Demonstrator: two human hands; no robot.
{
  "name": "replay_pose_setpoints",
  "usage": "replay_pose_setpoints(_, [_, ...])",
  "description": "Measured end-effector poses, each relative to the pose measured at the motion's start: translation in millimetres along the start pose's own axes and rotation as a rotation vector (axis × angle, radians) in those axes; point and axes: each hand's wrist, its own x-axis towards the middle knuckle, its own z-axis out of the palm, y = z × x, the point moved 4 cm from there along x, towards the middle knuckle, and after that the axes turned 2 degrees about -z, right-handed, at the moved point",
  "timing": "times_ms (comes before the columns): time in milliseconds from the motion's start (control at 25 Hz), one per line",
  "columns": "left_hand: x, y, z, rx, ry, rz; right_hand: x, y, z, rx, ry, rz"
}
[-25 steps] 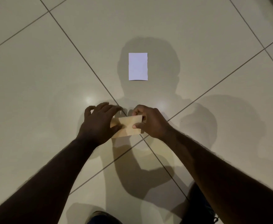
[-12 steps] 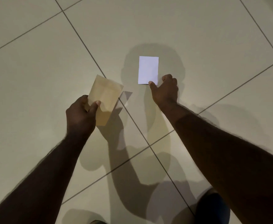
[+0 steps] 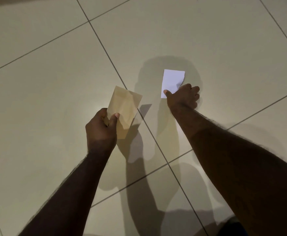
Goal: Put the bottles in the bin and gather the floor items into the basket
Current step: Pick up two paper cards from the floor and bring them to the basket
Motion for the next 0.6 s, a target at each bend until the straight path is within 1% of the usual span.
replay_pose_setpoints(80, [-2,3,0,-0.009,0.0,0.011,3,-3,-1,0.052,-0.044,0.023])
replay_pose_setpoints(240, [-1,3,3,0.006,-0.001,0.039,9,-11,-1,0.131,-0.085,-0.005])
replay_pose_setpoints(360, [-1,-1,4,0.014,0.01,0.033,14,-8,-1,0.321,-0.124,0.068])
replay_pose_setpoints(480, [-5,0,0,0.006,0.001,0.035,13,6,-2,0.422,-0.153,0.038])
replay_pose_setpoints(600, [-10,8,-11,-0.006,0.003,0.026,3,25,-12,0.495,-0.147,0.008])
